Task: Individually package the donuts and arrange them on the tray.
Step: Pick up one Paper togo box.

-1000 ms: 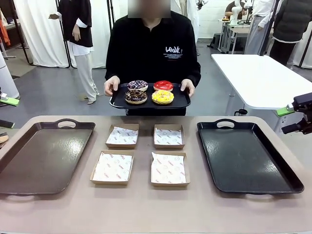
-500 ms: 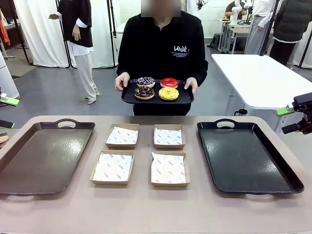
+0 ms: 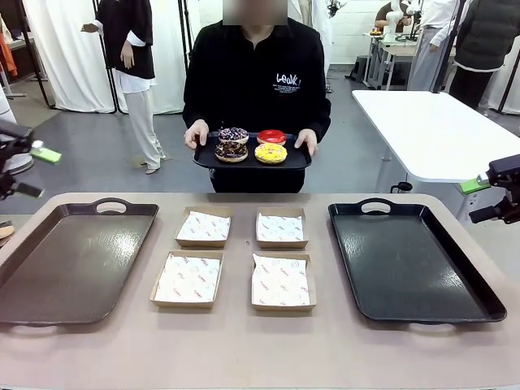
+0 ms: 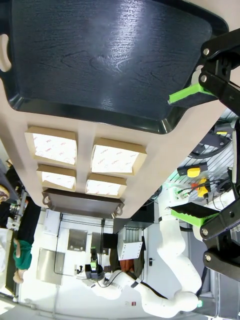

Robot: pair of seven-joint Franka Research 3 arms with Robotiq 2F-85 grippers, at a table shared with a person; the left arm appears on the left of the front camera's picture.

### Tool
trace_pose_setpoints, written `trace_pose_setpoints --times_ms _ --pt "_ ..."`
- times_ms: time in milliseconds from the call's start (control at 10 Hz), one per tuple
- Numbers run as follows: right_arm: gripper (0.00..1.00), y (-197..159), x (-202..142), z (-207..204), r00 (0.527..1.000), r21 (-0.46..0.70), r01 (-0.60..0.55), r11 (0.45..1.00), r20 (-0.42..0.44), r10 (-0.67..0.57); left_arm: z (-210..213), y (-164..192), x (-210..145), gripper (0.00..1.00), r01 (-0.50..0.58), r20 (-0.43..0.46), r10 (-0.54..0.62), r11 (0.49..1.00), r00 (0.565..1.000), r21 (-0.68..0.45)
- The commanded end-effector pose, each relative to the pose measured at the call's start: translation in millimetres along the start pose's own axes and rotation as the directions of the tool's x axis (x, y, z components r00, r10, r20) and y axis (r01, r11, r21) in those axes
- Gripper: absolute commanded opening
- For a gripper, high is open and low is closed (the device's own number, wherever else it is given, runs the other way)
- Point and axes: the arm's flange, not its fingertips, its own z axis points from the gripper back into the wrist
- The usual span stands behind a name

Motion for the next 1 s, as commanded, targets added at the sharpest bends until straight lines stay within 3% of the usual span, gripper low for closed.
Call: trace_pose_setpoints --times_ms 0,200,500,700,900 --pt "1.0 -1 0 -2 1.0 0.012 0.003 1.0 0.005 -0.003 -27 -55 -3 1.0 0.123 -0.111 -0.104 0.976 0.988 0.178" --pt "1.0 -1 0 -2 1.0 0.012 0.003 1.0 0.005 -0.003 -75 -106 -32 1.0 0.306 -0.251 -0.225 0.883 0.941 0.357" --pt "1.0 -1 0 -2 1.0 0.012 0.003 1.0 0.005 -0.003 -155 -126 -76 1.0 0.454 -0.414 -0.249 0.718 0.876 0.528" --pt "1.0 -1 0 -2 1.0 0.012 0.003 1.0 0.005 -0.003 -201 -117 -93 1.0 0.469 -0.424 -0.24 0.647 0.873 0.601" --pt "1.0 -1 0 -2 1.0 0.012 0.003 1.0 0.005 -0.003 -240 -101 -92 1.0 0.408 -0.348 -0.222 0.611 0.911 0.678"
